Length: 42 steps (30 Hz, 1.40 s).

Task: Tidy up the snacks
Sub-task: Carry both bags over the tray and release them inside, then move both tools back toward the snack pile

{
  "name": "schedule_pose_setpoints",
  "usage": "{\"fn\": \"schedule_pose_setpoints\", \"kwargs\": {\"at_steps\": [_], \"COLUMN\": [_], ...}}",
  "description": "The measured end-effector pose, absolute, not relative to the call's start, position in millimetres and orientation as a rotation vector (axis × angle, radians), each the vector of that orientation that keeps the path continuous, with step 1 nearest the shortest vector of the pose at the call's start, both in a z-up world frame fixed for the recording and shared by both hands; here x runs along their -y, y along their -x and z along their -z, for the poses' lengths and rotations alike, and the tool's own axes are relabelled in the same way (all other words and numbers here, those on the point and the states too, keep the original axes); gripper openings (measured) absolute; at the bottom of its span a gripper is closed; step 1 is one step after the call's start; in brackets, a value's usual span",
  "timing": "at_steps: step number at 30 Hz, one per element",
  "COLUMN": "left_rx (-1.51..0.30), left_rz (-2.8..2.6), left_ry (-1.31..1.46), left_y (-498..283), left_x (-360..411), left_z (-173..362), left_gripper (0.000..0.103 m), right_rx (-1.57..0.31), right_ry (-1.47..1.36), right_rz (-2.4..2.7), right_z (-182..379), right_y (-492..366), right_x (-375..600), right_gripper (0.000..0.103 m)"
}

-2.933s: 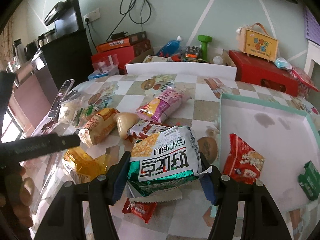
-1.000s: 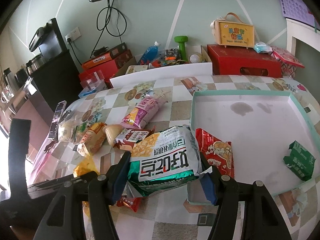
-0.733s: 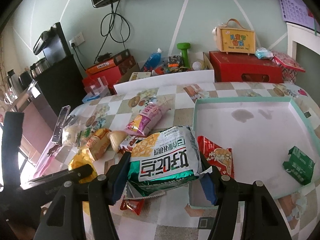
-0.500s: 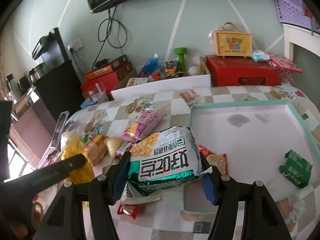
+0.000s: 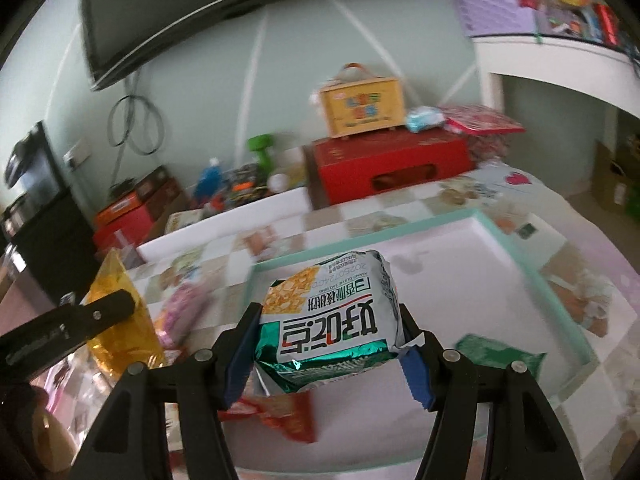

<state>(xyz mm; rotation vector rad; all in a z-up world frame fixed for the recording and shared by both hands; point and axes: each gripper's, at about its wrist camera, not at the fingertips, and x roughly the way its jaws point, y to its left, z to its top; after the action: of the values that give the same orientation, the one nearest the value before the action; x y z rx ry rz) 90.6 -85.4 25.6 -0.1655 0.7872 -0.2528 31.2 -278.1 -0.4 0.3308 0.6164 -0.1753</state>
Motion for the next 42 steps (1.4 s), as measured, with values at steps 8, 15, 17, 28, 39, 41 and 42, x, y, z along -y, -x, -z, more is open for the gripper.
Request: {"fn": "schedule_pose_setpoints", "kwargs": {"at_steps": [8,15,17,28,39,41,42], "left_rx": [-0.757,-0.797,-0.8,-0.843,-0.859,-0.856,-0.851], "left_rz": [0.323,0.35,0.34,0.26,0.069,0.057,0.052], "left_ry": [0.109,0.072,0.069,0.042,-0.055,-0.062,-0.064], "left_y": [-105,-117,-118,-118,-126,-127,-127], "left_x": [141,173,177,164,137,135,134], "left_z": [-26,-7,-5,-8,6,7,7], "left_gripper": [0.047,0.047,0.05,0.09,0.097,0.103,0.103], "right_rx": [-0.62,-0.609,-0.608,-0.679,-0.691,-0.68,-0.678], "right_ry": [-0.414,-0.446,-0.435,-0.353,-0.295,-0.287,-0.284], "right_rz": [0.282,0.297,0.297,0.314,0.292,0.286,0.283], "right_z": [19,27,27,33,35,34,34], "right_y": [-26,-29,-29,-36,-43,-42,-42], "right_x": [331,348,347,335,322,320,319], "right_gripper": [0.067,0.067,0.067,0.09,0.103,0.103,0.103]}}
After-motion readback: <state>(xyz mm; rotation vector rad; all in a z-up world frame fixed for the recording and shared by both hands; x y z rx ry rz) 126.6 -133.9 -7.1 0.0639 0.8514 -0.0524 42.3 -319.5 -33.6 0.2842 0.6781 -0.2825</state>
